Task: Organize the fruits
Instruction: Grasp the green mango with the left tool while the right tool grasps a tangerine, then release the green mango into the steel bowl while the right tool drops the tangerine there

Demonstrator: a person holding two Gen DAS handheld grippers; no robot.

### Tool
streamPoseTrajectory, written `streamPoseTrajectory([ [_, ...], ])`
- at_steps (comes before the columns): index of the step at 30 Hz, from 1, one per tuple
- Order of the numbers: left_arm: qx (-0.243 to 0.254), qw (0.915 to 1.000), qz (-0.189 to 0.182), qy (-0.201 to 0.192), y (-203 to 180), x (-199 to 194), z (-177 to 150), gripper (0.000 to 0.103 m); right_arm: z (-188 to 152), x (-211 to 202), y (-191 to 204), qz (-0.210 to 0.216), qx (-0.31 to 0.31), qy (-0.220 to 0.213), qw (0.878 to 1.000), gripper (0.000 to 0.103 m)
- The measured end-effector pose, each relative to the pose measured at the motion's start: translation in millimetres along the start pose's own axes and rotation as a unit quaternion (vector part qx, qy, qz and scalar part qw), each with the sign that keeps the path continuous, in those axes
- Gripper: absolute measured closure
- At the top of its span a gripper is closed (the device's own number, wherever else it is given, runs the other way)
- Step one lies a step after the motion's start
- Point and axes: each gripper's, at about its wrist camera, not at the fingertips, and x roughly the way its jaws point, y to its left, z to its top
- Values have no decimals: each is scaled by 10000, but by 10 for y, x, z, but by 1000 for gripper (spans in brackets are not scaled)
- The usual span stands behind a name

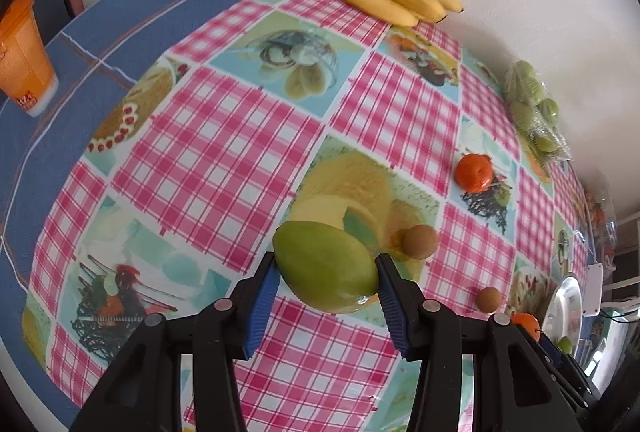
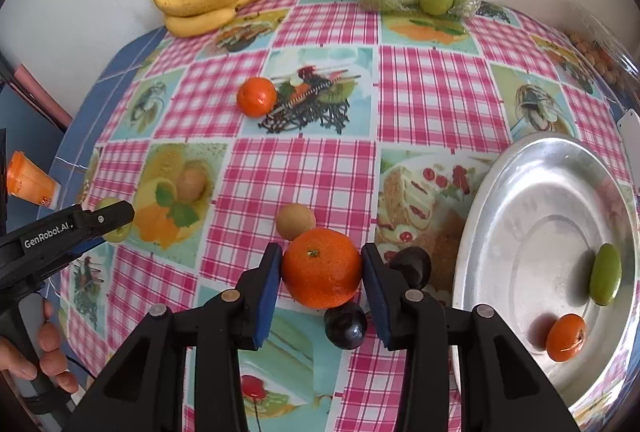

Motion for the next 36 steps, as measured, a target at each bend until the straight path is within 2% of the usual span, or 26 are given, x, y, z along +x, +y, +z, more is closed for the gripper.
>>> streamPoseTrajectory([
  [9,241,9989,-151,-365,-182,-262,3,51,7,-280,-16,57,117,-139,9998,61],
  [19,576,9973,-215,-391,-450,-326,-137,51,-53,-383,-188,72,296,-93,9995,61],
  [28,1057,9935,-262,-345,-837,-333,-313,51,-114,-451,-586,-141,713,-69,9973,61],
  [36,1669,9844,-513,-200,-1333,-310,-598,51,-194,-576,-1082,-328,1253,-132,9915,61],
])
